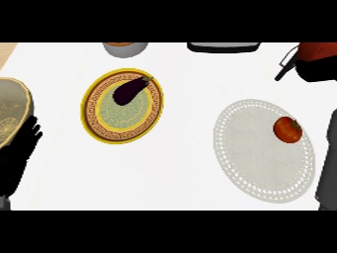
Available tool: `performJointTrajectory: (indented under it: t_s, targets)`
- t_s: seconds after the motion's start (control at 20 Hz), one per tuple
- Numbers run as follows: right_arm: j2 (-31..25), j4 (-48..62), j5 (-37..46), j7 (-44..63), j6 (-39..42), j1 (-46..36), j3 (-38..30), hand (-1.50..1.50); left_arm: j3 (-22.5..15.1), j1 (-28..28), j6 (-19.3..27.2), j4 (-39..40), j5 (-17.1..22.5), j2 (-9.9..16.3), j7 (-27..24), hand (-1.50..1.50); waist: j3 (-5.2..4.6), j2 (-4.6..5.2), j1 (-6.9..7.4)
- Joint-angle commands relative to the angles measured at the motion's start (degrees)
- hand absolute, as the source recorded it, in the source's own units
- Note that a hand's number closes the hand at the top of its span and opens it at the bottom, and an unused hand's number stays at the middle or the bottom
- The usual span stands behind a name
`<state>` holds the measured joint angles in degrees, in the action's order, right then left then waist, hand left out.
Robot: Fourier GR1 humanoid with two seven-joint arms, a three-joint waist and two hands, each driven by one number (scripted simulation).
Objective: Pick the bell pepper from the placemat and place it in the tiered shelf
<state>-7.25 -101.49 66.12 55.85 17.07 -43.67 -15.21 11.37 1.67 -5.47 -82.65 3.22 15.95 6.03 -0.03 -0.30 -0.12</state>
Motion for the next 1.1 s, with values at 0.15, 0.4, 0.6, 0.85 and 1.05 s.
performJointTrajectory:
  t_s: [0.15,0.4,0.6,0.85,1.05]
  targets:
    - [-3.1,-4.2,-0.2,5.9,3.3,-5.8,-1.3,1.50,1.5,-3.8,-0.5,6.7,-0.9,0.6,-2.8,0.00,-0.02,0.27,-0.06]
    - [-9.7,6.6,4.8,4.4,1.8,-14.2,-1.8,1.50,-0.8,-3.1,1.2,1.0,-2.1,-1.0,1.1,0.00,-0.01,0.33,0.53]
    - [-15.6,6.3,5.4,4.7,13.0,-16.3,-3.2,1.50,0.2,-3.1,1.7,2.7,-2.0,-1.1,0.6,0.00,-0.04,0.13,-0.07]
    - [-20.2,16.5,6.5,1.2,11.9,-21.6,-4.7,1.50,0.8,-3.5,-0.8,1.0,-0.1,0.1,2.2,0.00,-0.02,0.27,0.55]
    - [-21.5,20.9,6.2,-2.2,6.3,-19.0,-6.3,1.50,1.2,-1.5,-0.8,0.9,-0.8,-0.2,-0.3,0.00,0.00,0.34,0.61]
